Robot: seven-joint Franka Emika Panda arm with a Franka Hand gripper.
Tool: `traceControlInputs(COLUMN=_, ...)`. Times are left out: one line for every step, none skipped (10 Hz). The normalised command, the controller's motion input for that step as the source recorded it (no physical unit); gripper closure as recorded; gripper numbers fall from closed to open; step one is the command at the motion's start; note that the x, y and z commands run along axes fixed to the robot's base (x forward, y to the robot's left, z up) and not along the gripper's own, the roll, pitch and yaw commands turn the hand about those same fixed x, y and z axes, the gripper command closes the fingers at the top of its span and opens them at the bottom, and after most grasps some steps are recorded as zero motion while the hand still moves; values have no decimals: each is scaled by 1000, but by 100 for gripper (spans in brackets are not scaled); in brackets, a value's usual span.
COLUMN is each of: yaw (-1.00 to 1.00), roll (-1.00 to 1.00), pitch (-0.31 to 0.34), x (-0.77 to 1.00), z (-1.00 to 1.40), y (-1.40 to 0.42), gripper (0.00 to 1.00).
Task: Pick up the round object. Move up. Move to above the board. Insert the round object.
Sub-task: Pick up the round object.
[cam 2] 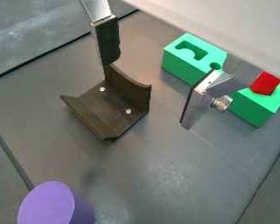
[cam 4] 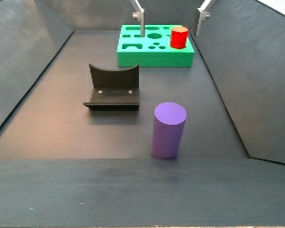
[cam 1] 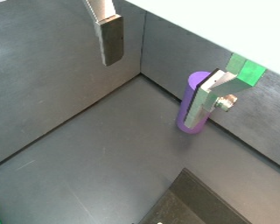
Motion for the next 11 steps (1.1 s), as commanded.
traceControlInputs(yaw=29, roll=-1, pitch=0, x=0, z=-117, y=249, gripper=0)
traceControlInputs(yaw=46, roll=-29, pitch=0, x=0, z=-140, y=374, gripper=0)
traceControlInputs(yaw=0, roll=-109, pitch=-59, x=0, z=-211, y=560, gripper=0)
traceControlInputs(yaw=0, roll=-134, pitch=-59, x=0, z=-180, y=617, gripper=0)
traceControlInputs(yaw=0, roll=-177, pitch=-74, x=0, z=-203, y=714, gripper=0)
traceControlInputs(yaw=31, roll=-166, pitch=-64, x=60, z=-217, y=726, gripper=0)
traceControlInputs(yaw=66, roll=-169, pitch=-61, x=126, z=-243, y=754, gripper=0)
traceControlInputs(yaw=89, roll=-146, pitch=-23, x=251, z=-271, y=691, gripper=0)
traceControlInputs(yaw=69, roll=-106, pitch=-30, x=260, z=-317, y=609, gripper=0)
traceControlInputs(yaw=66, roll=-84, pitch=-36, x=249, z=-351, y=563, gripper=0)
traceControlInputs(yaw=94, roll=-74, pitch=0, x=240, z=-374, y=580, gripper=0)
